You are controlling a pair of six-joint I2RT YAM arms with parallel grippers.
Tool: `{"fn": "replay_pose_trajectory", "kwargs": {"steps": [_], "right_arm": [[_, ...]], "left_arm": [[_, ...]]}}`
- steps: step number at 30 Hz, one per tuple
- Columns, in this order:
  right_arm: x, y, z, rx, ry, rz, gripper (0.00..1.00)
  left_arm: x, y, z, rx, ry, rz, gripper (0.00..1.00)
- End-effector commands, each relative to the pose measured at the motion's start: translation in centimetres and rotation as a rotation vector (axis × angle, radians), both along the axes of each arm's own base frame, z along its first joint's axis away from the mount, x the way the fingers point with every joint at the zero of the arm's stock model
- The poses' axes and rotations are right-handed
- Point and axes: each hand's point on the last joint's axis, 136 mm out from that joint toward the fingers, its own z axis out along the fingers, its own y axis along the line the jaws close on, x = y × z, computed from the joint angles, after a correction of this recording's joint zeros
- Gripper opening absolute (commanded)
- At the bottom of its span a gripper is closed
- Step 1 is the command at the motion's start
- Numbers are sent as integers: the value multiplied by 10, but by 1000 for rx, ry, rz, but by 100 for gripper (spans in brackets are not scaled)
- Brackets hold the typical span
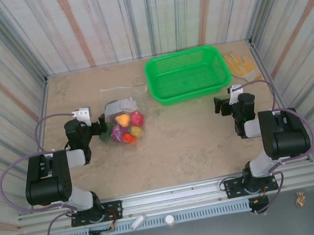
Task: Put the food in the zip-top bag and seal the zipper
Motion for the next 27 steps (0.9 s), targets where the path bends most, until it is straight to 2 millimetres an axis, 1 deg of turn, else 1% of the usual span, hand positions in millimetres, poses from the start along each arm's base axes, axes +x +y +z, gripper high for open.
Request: {"fn": "replay_pose_trajectory", "kwargs": {"steps": [1, 3, 11, 14, 16, 18, 19, 20, 22, 27], "right_arm": [[6, -10, 1, 22, 23, -60, 99], [7, -12, 2, 14, 11, -79, 99], [6, -12, 2, 11, 16, -82, 99], [4, -10, 3, -39, 1, -110, 99], [1, -10, 5, -69, -20, -132, 99], [3, -10, 5, -61, -13, -124, 99], [4, -10, 4, -49, -6, -114, 99], [5, -10, 4, -32, 1, -103, 99], [6, -14, 2, 23, 17, -82, 99], [7, -15, 1, 29, 22, -75, 99]], "left_arm": [[0, -2, -5, 24, 29, -15, 99], [0, -2, -6, 22, 30, -15, 98], [-1, -2, -5, 23, 26, -14, 99], [-3, -2, -4, 31, 17, -4, 99], [-8, 7, -2, 39, -11, 55, 99], [-16, 25, 1, 40, -63, 180, 99], [-16, 31, 2, 44, -67, 224, 99], [-12, 29, 1, 51, -44, 218, 99], [0, 14, -7, 81, 33, 135, 99], [0, 9, -6, 81, 27, 106, 99]]}}
